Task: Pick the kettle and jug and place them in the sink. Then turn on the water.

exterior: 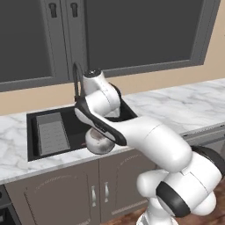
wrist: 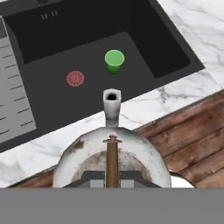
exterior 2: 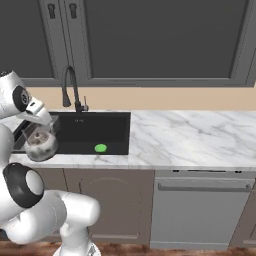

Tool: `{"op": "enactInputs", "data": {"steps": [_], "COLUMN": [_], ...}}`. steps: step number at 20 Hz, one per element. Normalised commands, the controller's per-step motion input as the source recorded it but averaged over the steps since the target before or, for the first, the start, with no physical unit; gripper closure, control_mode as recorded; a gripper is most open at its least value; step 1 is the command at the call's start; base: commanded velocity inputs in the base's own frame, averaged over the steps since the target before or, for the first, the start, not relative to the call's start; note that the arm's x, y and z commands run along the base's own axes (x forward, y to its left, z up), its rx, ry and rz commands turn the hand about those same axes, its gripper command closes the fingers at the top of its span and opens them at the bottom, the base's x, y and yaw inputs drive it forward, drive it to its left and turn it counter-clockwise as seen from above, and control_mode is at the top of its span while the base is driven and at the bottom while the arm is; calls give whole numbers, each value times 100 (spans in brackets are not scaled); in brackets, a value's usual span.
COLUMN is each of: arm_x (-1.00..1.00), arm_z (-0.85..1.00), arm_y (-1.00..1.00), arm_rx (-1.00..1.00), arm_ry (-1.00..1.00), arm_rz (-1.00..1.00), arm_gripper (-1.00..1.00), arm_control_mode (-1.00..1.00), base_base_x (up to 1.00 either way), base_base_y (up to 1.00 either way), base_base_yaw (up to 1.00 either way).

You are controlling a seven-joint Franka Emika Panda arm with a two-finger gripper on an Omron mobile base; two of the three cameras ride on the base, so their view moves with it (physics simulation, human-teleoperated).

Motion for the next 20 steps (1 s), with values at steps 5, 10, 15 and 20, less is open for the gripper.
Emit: {"op": "enactInputs", "data": {"steps": [5,10,15,20], "arm_x": [38,38,36,39], "arm_z": [0,0,0,0], "arm_y": [15,16,11,4], "arm_rx": [-1,0,0,0], "arm_ry": [-4,-8,-5,-1], "arm_rz": [-26,-19,-15,-12], "arm_gripper": [100,100,100,100], "arm_control_mode": [-100,-100,-100,-100], "base_base_x": [0,0,0,0], "base_base_y": [0,0,0,0], "base_base_yaw": [0,0,0,0]}}
